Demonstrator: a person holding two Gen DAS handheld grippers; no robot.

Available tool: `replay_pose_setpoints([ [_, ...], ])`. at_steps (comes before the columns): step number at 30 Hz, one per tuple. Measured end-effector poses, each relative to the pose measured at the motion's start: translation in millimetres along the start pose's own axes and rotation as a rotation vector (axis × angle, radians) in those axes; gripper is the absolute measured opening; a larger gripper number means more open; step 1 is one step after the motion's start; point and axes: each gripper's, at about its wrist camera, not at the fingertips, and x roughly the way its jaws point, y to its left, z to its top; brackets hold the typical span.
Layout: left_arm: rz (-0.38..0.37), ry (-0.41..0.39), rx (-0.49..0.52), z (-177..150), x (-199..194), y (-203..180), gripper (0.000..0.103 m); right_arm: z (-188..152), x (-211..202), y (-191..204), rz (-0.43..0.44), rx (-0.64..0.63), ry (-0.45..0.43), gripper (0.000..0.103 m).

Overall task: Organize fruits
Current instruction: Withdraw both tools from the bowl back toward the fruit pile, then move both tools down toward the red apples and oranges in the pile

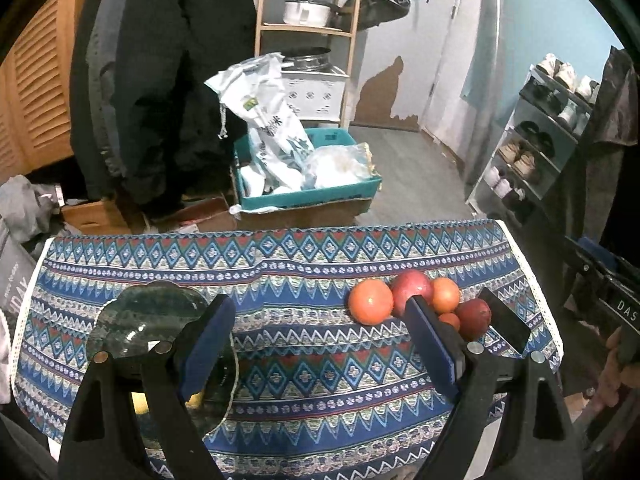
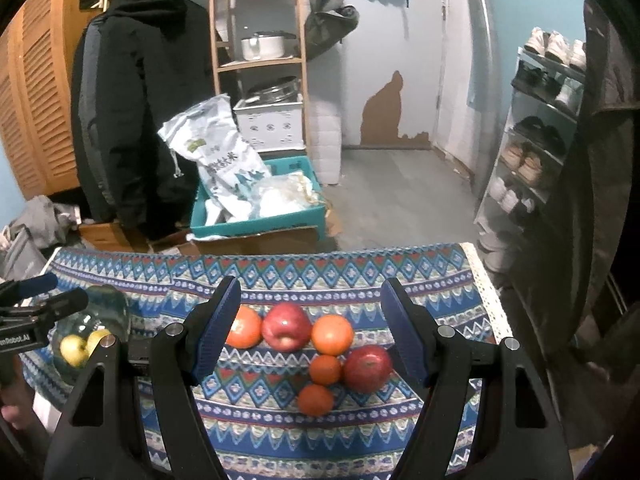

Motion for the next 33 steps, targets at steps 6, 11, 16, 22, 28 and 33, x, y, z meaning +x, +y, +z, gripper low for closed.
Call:
replay_pose_setpoints([
  [6, -0.02, 0.026, 0.013, 0, 12, -12, 0.088, -8, 6, -17, -0.027, 0.02, 0.022, 0.073],
  [11, -0.03, 0.059, 0.017, 0, 27, -18, 0.088, -12, 13, -27, -0.048, 0.035, 0.046, 0.073],
  [16, -0.038, 0.085, 0.019, 1, 40, -23, 0.088, -17, 21, -34, -0.066, 0.043, 0.071, 0.073],
  [22, -0.039, 0.117, 0.034, 0, 59, -29, 0.088, -25, 36, -42, -0.085, 0.048, 0.115, 0.073],
  [28, -0.049, 0.169, 0.016, -2, 83, -31, 0.088, -36, 57, -49, -0.096, 0.059, 0.175, 0.073],
  [33, -0.045, 0.189, 0.014, -5, 101, -33, 0.088, -45, 78, -53, -0.101, 0.067, 0.23, 0.073],
])
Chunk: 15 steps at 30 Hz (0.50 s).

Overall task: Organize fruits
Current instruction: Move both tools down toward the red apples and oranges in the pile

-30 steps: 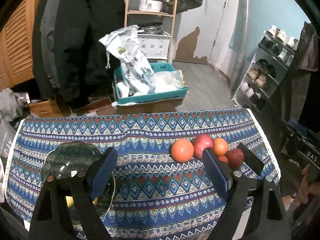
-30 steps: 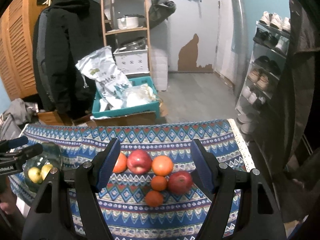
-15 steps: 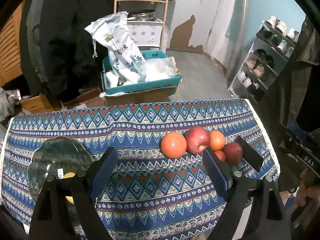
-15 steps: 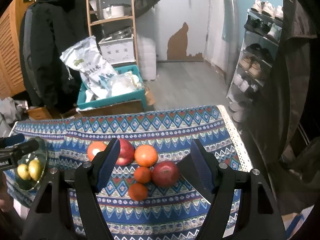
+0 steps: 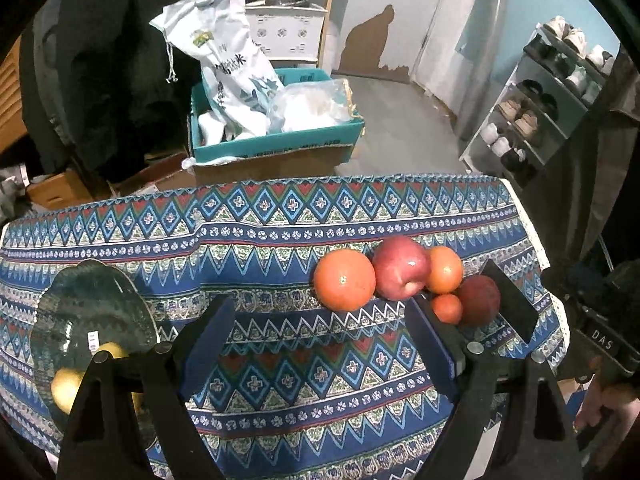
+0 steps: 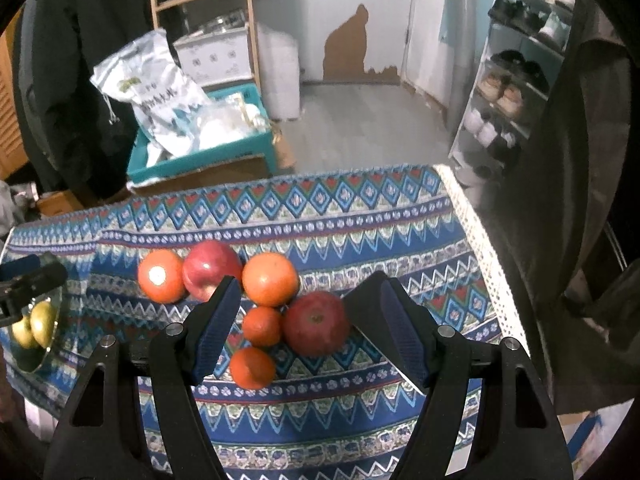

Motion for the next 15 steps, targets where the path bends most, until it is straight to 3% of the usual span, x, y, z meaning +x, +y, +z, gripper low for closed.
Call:
replay_pose_setpoints([
  [15, -0.003, 0.096, -0.024, 0, 63, 0, 0.088, -13, 76, -12, 0.01, 0.047, 0.175, 0.073],
])
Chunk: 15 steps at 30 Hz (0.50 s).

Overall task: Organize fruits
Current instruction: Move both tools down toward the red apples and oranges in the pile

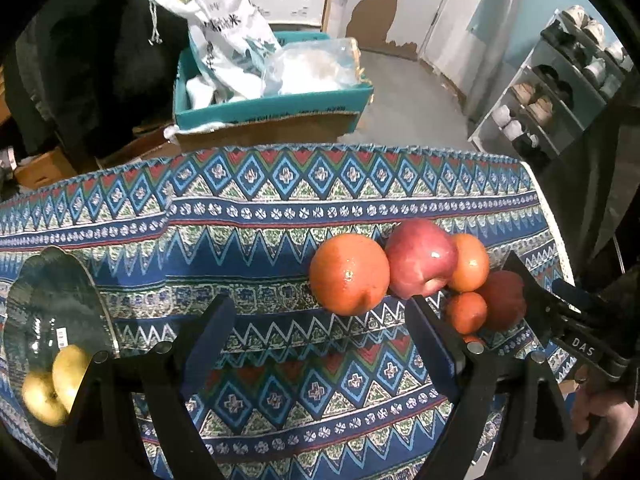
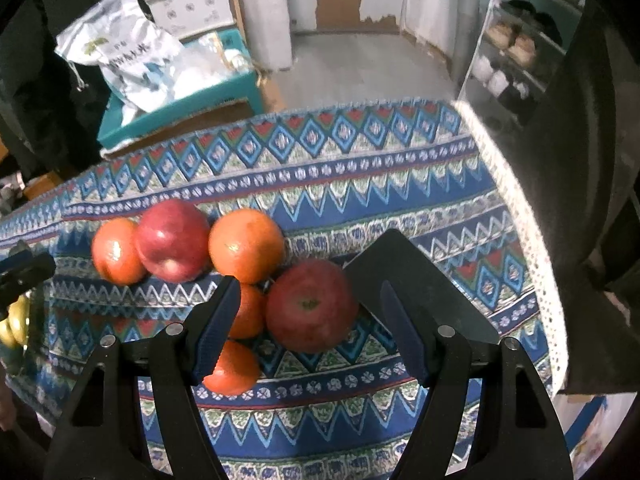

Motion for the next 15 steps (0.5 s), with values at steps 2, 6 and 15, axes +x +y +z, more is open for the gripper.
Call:
replay_pose_setpoints([
  [2, 0.001, 0.013, -0.001, 0, 8, 0, 0.088, -2, 11, -2, 0.0, 0.005, 0.025, 0.073],
  [6, -0.004, 0.034, 0.005, -1, 20, -2, 0.088, -5, 30, -7, 0.006, 0.018, 0.065, 0.073],
  [15, -0.016, 0.06, 0.01, 1, 37, -5, 0.088, -10, 55, -13, 0.05, 0.064, 0.123, 0.073],
])
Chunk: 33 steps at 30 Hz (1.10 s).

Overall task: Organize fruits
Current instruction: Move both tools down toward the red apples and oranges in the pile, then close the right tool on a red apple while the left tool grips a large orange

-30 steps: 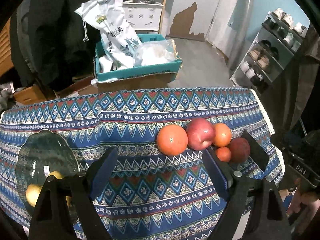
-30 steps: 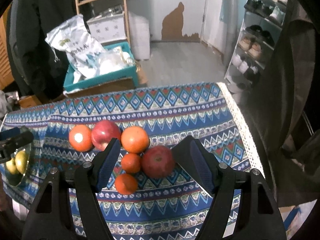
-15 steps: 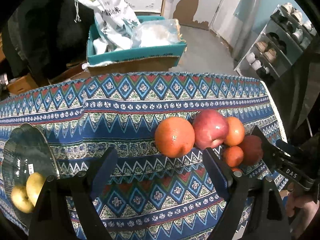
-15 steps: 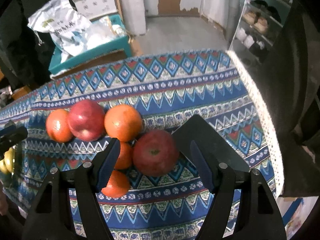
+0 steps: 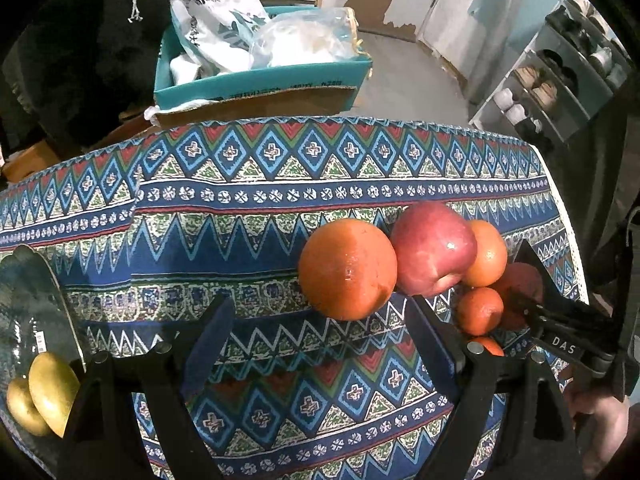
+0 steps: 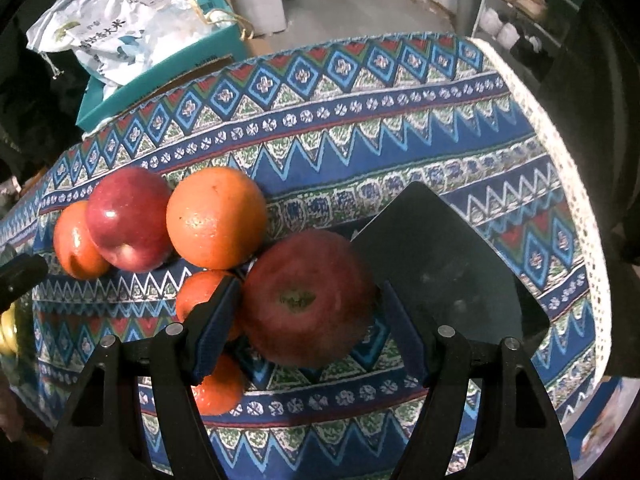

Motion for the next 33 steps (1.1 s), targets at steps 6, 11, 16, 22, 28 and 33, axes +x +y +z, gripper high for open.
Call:
replay_pose_setpoints([
  [6, -0.009, 0.012, 0.016, 0, 9, -5, 0.088, -1, 6, -9, 0.042, 0.052, 0.014, 0.073],
  [11, -0.009, 0.022, 0.043, 1, 18, -9, 0.088, -4, 4, -13, 0.056, 0.063, 0.022, 0.073],
  [16, -0.003, 0.041, 0.051, 3, 31, -9, 0.088, -5, 2, -12, 0.038, 0.043, 0.014, 0.072],
  [22, -0.005, 0.058, 0.062, 7, 42, -11, 0.088, -6, -3, 0, -0.031, -0.027, -0.02, 0.072],
  [28, 0.01, 0.052, 0.089, 13, 49, -15, 0.088, -4, -11, 1, -0.045, -0.034, -0.047, 0.072],
  [33, -0.005, 0.065, 0.114, 14, 59, -15, 0.084, -2, -17, -2, -0.051, -0.027, -0.063, 0.072],
])
